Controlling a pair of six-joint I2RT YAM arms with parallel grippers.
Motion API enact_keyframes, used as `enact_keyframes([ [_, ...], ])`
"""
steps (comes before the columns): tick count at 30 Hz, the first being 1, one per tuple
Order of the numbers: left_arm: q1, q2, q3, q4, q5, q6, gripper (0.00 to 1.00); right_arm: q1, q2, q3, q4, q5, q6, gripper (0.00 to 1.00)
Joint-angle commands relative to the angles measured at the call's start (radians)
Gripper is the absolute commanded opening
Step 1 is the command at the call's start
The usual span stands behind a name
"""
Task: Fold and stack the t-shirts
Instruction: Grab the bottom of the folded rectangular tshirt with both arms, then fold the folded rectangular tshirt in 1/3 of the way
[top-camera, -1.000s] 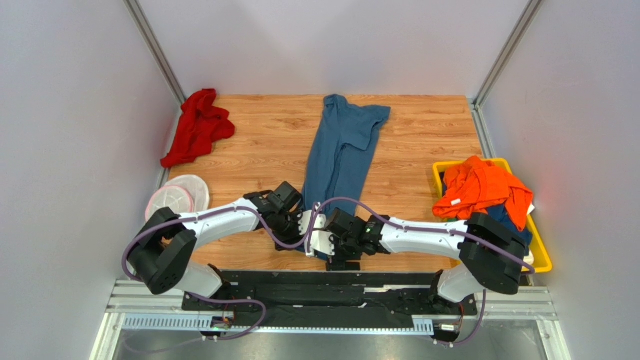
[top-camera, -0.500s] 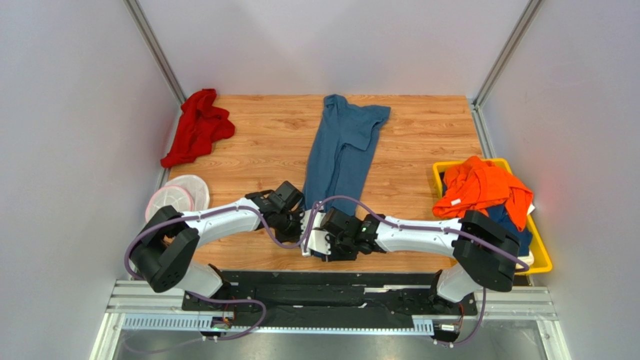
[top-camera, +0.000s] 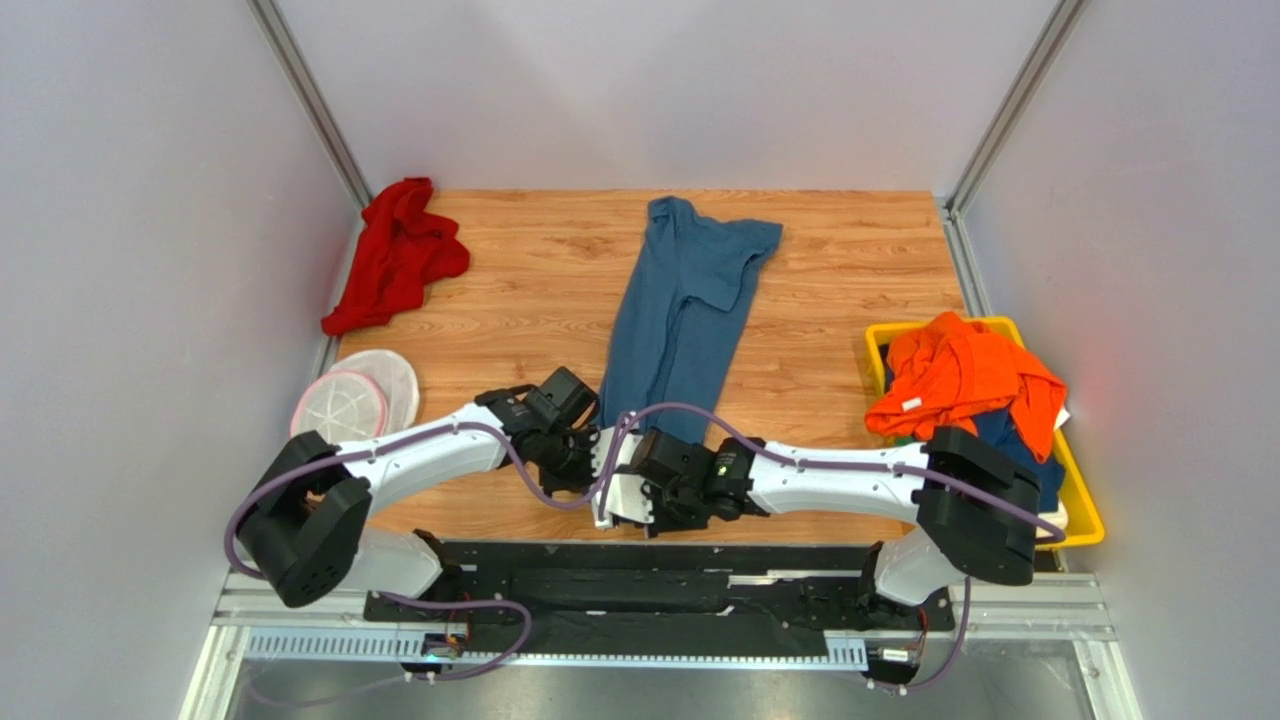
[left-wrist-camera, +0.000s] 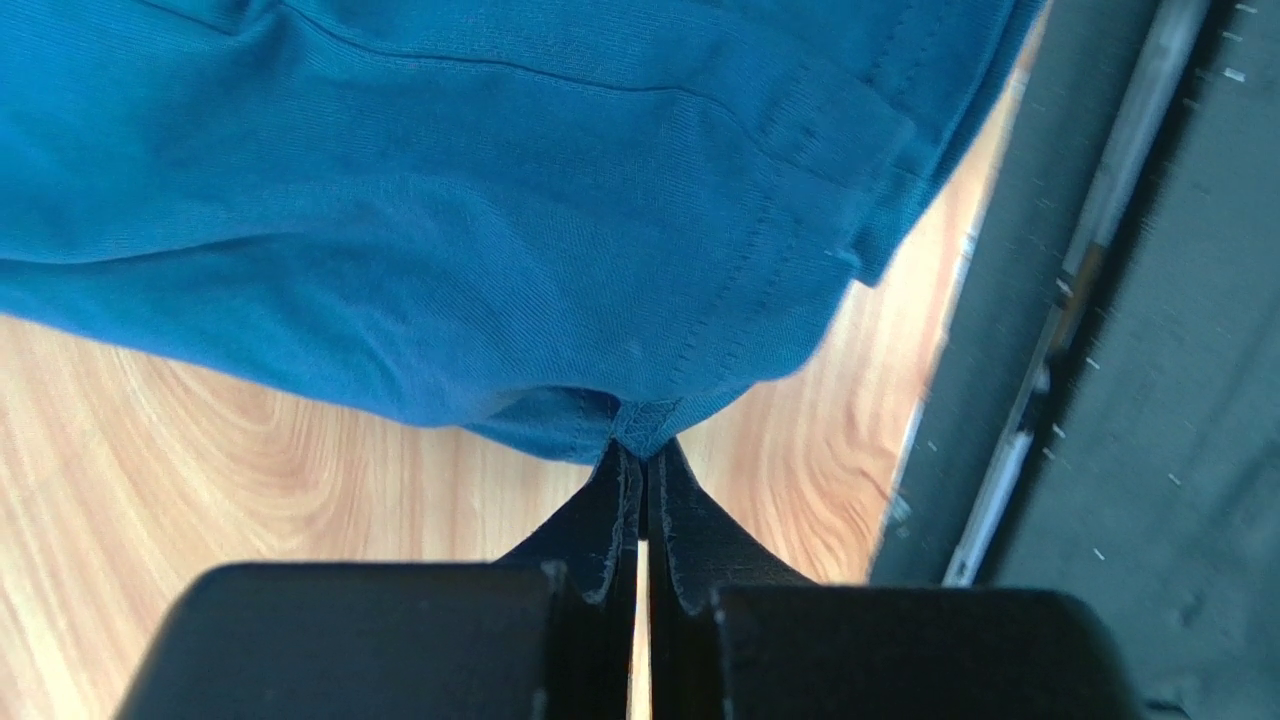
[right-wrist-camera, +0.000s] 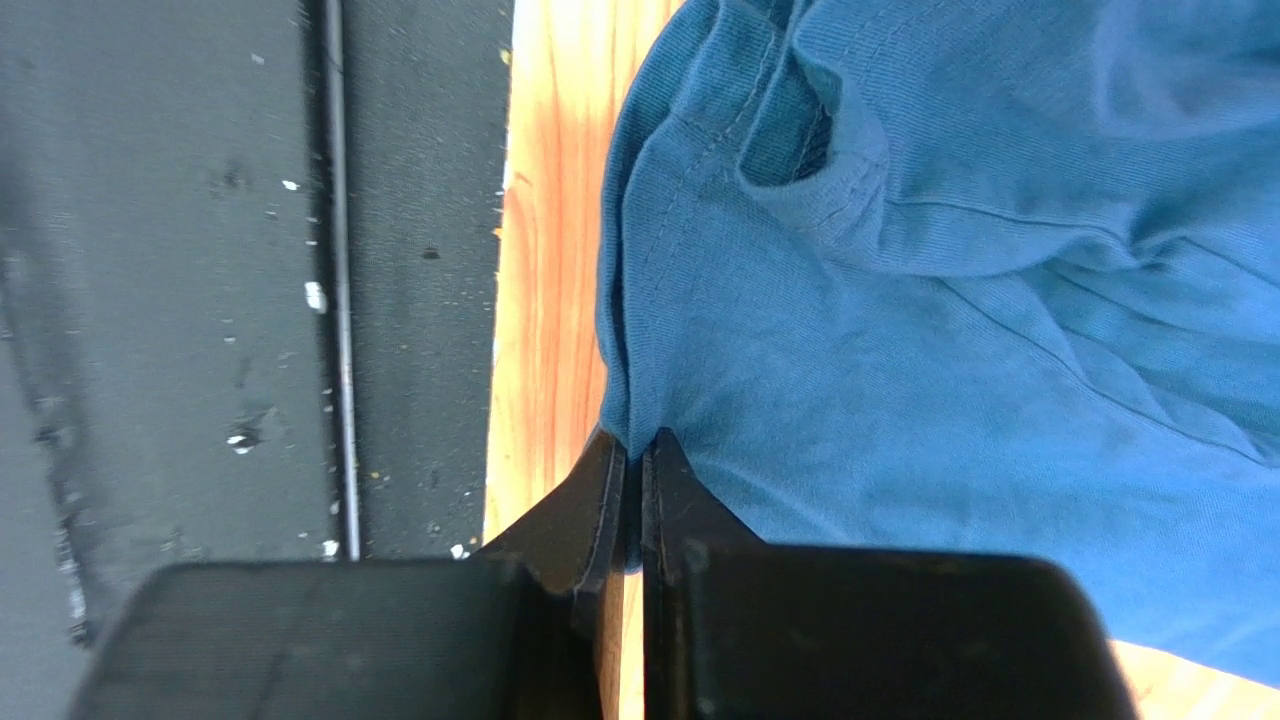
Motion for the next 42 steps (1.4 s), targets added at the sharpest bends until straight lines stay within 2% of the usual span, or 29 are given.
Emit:
enact_keyframes([
  [1,-0.012,-0.090,0.000,-0.064,0.043,0.035,0.00,0.020,-0.064,0.049,0.008,0.031,0.035,0.00],
  [11,-0.010,-0.161,0.113,-0.096,-0.020,0.033,0.00,0.011,-0.147,0.045,0.006,0.219,0.011,0.00],
  [21,0.031,-0.123,0.202,-0.058,-0.060,0.079,0.00,-0.118,-0.213,0.060,-0.003,0.278,-0.034,0.00],
  [28,0.133,0.020,0.339,-0.022,-0.011,0.121,0.00,-0.276,-0.170,0.123,0.011,0.236,-0.081,0.00],
  [34,0.168,0.245,0.523,-0.033,0.021,0.154,0.00,-0.386,-0.049,0.196,0.040,0.206,-0.138,0.00],
  [42,0.211,0.413,0.714,-0.070,0.032,0.188,0.00,-0.496,0.086,0.316,0.041,0.183,-0.195,0.00],
])
